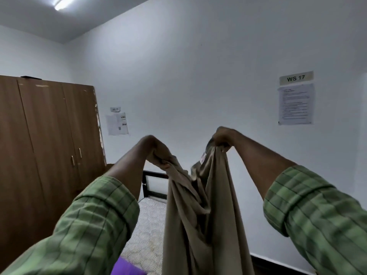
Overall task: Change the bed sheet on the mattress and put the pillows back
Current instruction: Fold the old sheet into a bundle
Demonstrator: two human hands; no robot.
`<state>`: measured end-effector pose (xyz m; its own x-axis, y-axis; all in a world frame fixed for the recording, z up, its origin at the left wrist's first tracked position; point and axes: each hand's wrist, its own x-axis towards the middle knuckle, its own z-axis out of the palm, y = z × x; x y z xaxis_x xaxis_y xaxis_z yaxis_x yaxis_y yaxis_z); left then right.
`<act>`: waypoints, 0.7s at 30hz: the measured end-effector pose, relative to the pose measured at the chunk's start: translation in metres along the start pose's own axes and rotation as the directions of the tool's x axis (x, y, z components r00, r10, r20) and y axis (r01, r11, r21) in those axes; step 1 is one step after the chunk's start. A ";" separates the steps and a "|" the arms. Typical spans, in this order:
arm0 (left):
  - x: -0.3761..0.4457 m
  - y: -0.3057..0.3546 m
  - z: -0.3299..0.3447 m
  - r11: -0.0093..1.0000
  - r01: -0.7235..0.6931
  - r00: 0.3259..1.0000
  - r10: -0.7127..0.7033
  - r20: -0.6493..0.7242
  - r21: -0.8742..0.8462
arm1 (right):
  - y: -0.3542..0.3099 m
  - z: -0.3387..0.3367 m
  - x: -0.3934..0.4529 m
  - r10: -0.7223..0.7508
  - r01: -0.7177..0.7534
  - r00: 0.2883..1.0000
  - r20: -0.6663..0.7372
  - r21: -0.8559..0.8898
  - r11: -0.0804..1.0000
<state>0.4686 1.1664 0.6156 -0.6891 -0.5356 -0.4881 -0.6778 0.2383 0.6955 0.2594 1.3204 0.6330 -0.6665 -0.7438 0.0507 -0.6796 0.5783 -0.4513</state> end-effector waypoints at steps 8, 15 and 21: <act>0.039 -0.005 0.003 0.989 -0.112 0.985 0.097 -0.145 -0.099 | -0.005 0.016 0.001 -0.040 0.043 0.999 -0.014 0.317 0.947; 0.061 -0.042 -0.014 0.642 -0.511 0.789 0.085 -0.609 -0.572 | 0.024 0.026 0.023 0.308 -0.051 0.819 -0.484 0.473 0.880; 0.076 -0.014 0.017 0.715 -0.285 0.953 0.137 -0.271 -0.638 | 0.010 0.056 0.033 -0.024 -0.010 0.994 0.102 0.320 0.947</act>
<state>0.4208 1.1361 0.5599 -0.6799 -0.6974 -0.2267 -0.1254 -0.1940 0.9729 0.2481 1.2829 0.5799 -0.6149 -0.7880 -0.0300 -0.5390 0.4477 -0.7135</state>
